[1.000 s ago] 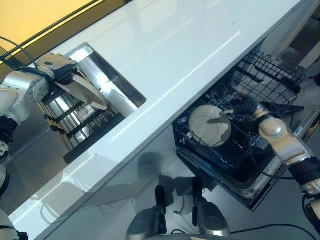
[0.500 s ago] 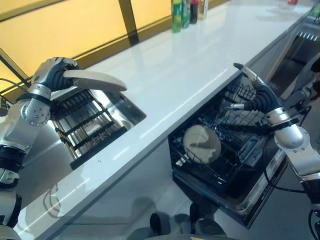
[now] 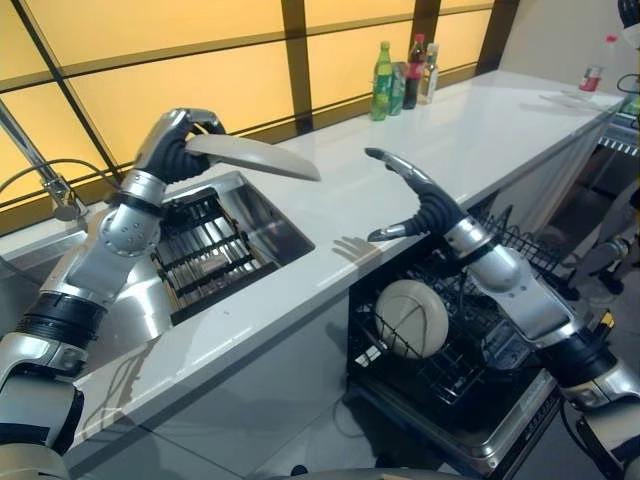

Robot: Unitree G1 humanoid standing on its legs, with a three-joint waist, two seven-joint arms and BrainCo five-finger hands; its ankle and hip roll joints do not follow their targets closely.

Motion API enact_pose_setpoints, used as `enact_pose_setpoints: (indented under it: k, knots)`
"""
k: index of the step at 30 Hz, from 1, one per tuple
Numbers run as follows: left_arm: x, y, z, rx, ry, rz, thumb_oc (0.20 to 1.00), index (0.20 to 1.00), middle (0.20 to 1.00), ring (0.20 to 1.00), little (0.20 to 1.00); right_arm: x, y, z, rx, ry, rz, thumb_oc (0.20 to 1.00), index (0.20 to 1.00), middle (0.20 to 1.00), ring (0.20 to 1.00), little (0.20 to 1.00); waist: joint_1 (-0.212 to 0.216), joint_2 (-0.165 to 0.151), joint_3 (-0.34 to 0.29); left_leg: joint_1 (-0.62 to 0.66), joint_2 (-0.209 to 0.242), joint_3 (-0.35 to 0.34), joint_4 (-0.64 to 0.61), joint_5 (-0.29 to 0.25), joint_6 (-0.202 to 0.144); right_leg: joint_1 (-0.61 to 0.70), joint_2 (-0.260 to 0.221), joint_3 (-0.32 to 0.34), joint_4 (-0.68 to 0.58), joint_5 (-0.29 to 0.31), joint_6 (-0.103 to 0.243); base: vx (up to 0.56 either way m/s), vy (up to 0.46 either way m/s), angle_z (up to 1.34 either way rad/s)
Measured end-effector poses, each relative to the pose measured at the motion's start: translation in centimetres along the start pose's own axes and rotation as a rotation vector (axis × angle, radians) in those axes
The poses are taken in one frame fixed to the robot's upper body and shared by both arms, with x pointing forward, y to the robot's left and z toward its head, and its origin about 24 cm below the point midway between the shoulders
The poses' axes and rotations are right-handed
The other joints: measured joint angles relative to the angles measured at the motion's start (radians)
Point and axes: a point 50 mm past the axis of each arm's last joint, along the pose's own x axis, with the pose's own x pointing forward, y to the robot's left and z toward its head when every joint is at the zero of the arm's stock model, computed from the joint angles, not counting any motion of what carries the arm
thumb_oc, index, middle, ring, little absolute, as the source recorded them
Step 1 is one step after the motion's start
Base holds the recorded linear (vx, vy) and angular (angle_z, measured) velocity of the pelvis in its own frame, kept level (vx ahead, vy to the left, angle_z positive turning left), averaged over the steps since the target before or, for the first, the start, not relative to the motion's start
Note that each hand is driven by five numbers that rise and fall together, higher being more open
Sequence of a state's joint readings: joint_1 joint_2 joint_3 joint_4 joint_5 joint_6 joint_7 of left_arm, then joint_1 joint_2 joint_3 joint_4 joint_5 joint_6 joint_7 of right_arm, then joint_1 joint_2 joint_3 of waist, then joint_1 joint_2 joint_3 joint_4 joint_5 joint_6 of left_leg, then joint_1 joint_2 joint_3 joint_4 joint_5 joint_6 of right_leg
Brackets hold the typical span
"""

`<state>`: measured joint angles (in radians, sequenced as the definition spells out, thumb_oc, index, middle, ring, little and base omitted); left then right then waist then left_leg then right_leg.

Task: Pick up plates and place into dishwasher.

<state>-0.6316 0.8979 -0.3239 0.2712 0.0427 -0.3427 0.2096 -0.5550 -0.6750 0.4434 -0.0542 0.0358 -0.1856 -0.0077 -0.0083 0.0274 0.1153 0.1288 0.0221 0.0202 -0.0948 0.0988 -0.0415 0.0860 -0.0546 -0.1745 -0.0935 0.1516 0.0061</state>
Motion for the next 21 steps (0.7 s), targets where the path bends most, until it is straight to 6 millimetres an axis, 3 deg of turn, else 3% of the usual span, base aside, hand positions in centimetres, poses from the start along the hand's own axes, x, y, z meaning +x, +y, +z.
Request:
enact_pose_setpoints:
  k: [5,9,14,15,16,17,21]
  knots:
    - [0.2,-2.4,1.5,-0.074,-0.051,-0.065,0.2,0.2,0.2,0.2,0.2,2.0,0.8,-0.2,0.012,0.019,-0.03,1.0,1.0,1.0,1.0,1.0,0.007,-0.013,-0.008,0.004,-0.002,-0.013,0.0,0.001,0.002,0.01,-0.002,-0.01,0.0,-0.001,-0.001,0.02,-0.058,0.07]
    - [0.6,-3.8,3.5,-0.169,-0.117,-0.076,0.2,0.2,0.2,0.2,0.2,2.0,0.9,-0.9,0.019,0.068,-0.064,1.0,1.0,1.0,1.0,1.0,0.026,-0.019,-0.012,0.001,-0.001,-0.026,0.0,0.005,0.002,0.013,-0.002,-0.025,0.0,-0.002,-0.003,0.0,-0.052,0.09]
    - [0.8,-4.6,3.7,-0.229,-0.093,-0.078,0.2,0.2,0.2,0.2,0.2,2.2,1.3,-1.6,0.045,0.115,-0.1,1.0,1.0,1.0,1.0,1.0,0.026,-0.022,-0.019,0.001,0.0,-0.028,0.0,0.007,0.001,0.014,0.0,-0.027,-0.002,-0.002,-0.004,0.0,-0.03,0.02]
    - [0.8,-4.7,3.7,-0.242,-0.086,-0.078,0.2,0.2,0.2,0.2,0.2,2.1,1.3,-1.7,0.044,0.124,-0.101,0.815,0.815,0.815,0.815,0.815,0.026,-0.023,-0.021,0.001,0.0,-0.028,0.0,0.008,0.001,0.014,0.0,-0.027,-0.002,-0.002,-0.004,0.0,-0.031,0.0]
    - [0.8,-4.8,3.7,-0.247,-0.082,-0.082,0.2,0.2,0.2,0.2,0.2,2.1,1.3,-1.8,0.043,0.13,-0.101,0.347,0.347,0.347,0.347,0.347,0.025,-0.024,-0.023,0.001,0.001,-0.028,0.0,0.008,0.001,0.014,0.0,-0.027,-0.002,-0.002,-0.004,0.0,0.0,0.0]
    - [0.8,-5.0,3.8,-0.263,-0.077,-0.085,0.2,0.2,0.2,0.2,0.2,2.1,1.3,-1.9,0.042,0.137,-0.101,0.2,0.2,0.2,0.2,0.2,0.025,-0.025,-0.027,0.001,0.001,-0.028,0.0,0.008,0.001,0.014,0.0,-0.027,-0.002,-0.002,-0.004,0.0,0.0,0.0]
    - [0.9,-5.4,4.0,-0.308,-0.074,-0.09,0.2,0.2,0.2,0.2,0.2,2.0,1.4,-2.6,0.041,0.18,-0.096,0.2,0.2,0.2,0.2,0.2,0.025,-0.029,-0.039,0.001,0.001,-0.029,0.0,0.008,0.001,0.015,0.0,-0.027,-0.002,-0.002,-0.004,0.0,0.0,0.0]
